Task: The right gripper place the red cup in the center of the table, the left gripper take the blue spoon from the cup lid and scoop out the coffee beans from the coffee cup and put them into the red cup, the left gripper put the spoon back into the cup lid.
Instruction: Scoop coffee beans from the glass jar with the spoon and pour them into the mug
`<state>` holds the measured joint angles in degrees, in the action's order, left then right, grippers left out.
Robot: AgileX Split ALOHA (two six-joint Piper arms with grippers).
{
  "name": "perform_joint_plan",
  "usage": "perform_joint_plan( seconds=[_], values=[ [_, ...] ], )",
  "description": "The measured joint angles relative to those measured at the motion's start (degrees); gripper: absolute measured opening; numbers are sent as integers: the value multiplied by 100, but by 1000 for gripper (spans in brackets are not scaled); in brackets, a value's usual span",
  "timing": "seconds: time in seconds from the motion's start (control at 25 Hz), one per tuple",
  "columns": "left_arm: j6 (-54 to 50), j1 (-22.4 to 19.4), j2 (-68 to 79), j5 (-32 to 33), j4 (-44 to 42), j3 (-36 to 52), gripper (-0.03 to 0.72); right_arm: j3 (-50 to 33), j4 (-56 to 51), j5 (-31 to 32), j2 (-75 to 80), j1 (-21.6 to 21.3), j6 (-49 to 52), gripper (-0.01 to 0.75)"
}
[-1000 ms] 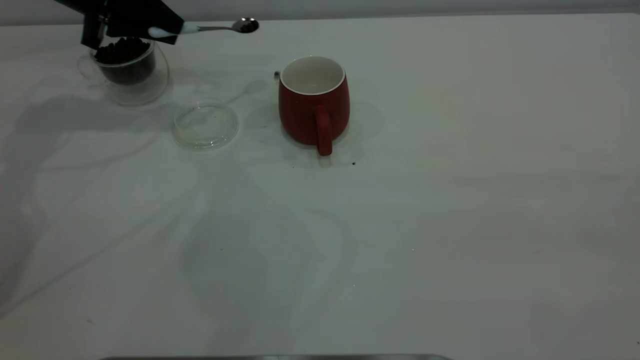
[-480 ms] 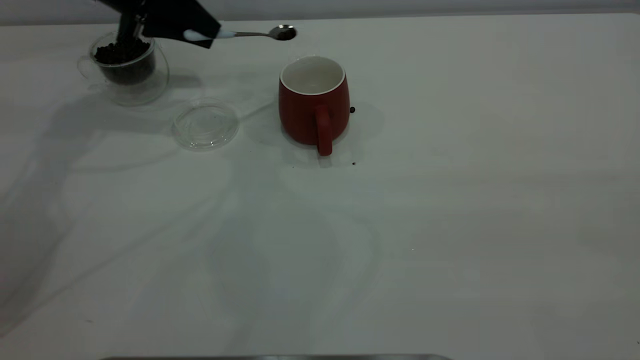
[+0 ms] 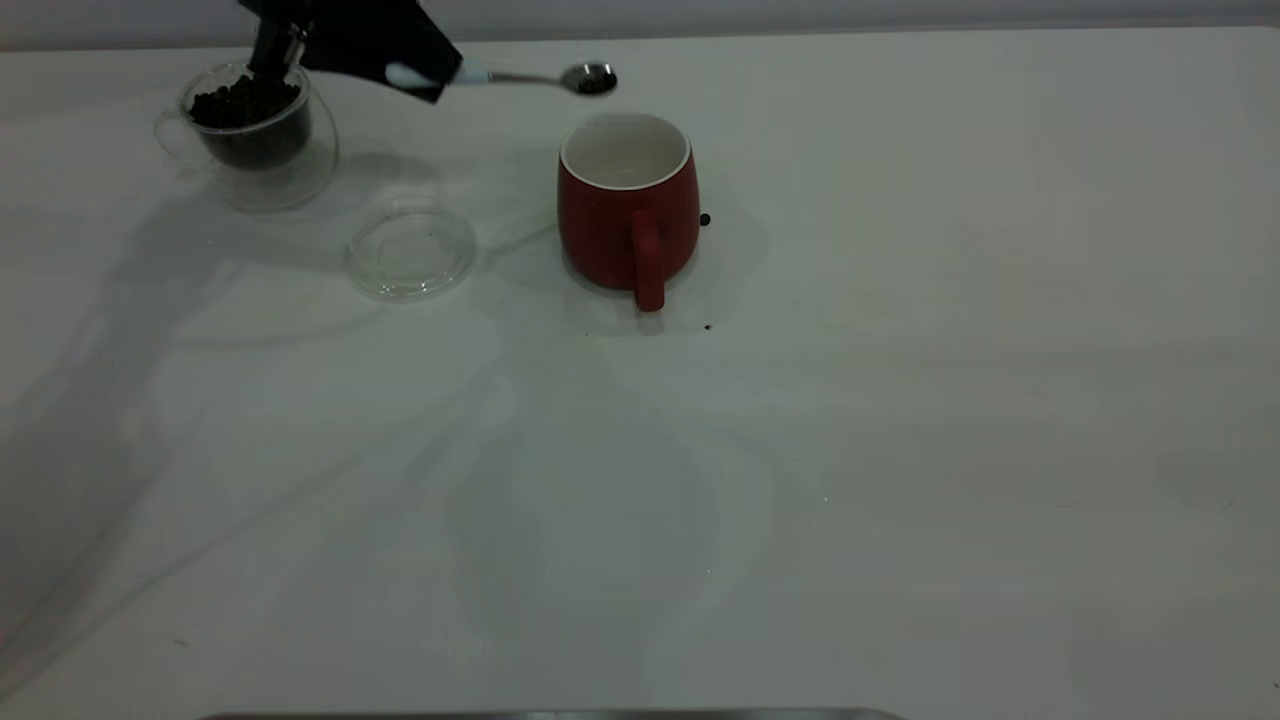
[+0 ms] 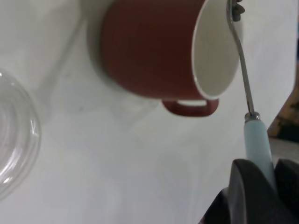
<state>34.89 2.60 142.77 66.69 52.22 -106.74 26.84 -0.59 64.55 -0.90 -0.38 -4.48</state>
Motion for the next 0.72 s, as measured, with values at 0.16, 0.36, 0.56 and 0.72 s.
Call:
perform_joint_plan(
  seconds=[0.16,0.36,0.56,0.72],
  values=[
    [68,153,0,0,-71,0,123,0,0,0,0,0,0,479],
    [383,206,0,0,-110,0,123,0,0,0,0,0,0,479],
    [948,213,0,0,-115,0,123,0,0,0,0,0,0,479],
    [1351,231,0,0,-117,0,123,0,0,0,0,0,0,479]
  ],
)
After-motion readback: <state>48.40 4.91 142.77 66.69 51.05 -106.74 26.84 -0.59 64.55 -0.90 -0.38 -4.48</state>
